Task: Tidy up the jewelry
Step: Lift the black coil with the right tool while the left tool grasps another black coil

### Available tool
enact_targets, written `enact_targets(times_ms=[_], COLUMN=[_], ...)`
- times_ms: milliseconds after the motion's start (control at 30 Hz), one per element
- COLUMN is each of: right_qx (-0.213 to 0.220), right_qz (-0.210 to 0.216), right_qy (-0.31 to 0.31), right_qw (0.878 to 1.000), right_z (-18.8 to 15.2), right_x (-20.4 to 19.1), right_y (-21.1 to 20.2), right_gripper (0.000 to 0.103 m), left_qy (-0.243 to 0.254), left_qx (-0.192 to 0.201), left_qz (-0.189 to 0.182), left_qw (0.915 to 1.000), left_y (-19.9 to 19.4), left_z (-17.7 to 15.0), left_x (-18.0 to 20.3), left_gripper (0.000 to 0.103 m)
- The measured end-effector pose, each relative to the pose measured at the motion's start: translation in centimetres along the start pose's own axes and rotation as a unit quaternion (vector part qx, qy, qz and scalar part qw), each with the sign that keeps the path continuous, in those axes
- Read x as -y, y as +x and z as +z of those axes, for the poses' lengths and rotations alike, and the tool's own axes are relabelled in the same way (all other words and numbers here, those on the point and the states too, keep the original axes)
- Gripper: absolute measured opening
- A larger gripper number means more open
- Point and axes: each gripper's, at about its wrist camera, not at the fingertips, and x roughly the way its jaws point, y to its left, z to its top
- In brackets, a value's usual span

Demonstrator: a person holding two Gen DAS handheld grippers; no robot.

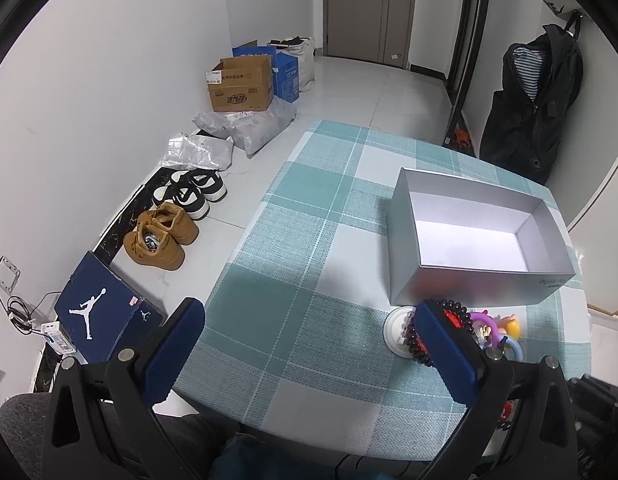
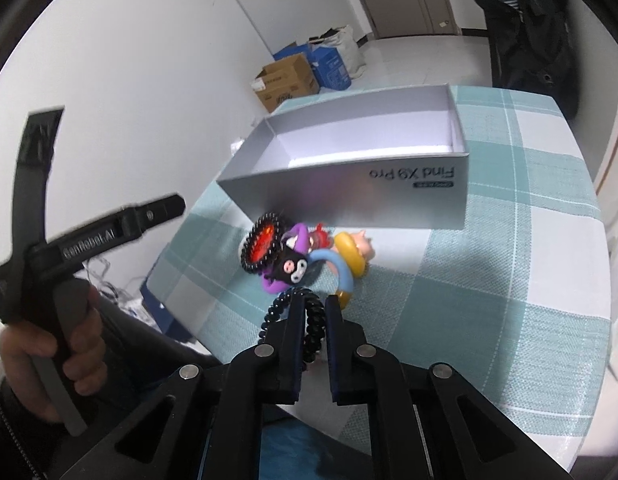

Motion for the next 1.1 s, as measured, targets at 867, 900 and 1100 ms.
enact_targets(times_ms=[867,900,1100], right_qx=[0.075,0.076,0.079], right_qz=[0.023,0.025,0.032], right_qy=[0.072,0.074,0.078], right_qw=[0.994,0.994,0.993], right_z=[1.8,1.9,1.9], right_x=[3.8,3.8,3.9], right_y=[-4.0,-4.0,-4.2], right_gripper=[0.009,0.009,0.009], left_qy=[0.104,0.113,0.122], left_qx=[-0.081,-0.083,-0.085], left_qz=[-0.092,-0.099,-0.131], left_qw=[0.987,0.9851,0.9801], left_y=[3.0,2.9,2.5], left_z=[-1.7,-1.7,-1.7], left_x=[5.5,5.8,6.2], left_gripper=[0.099,0.095,0.064])
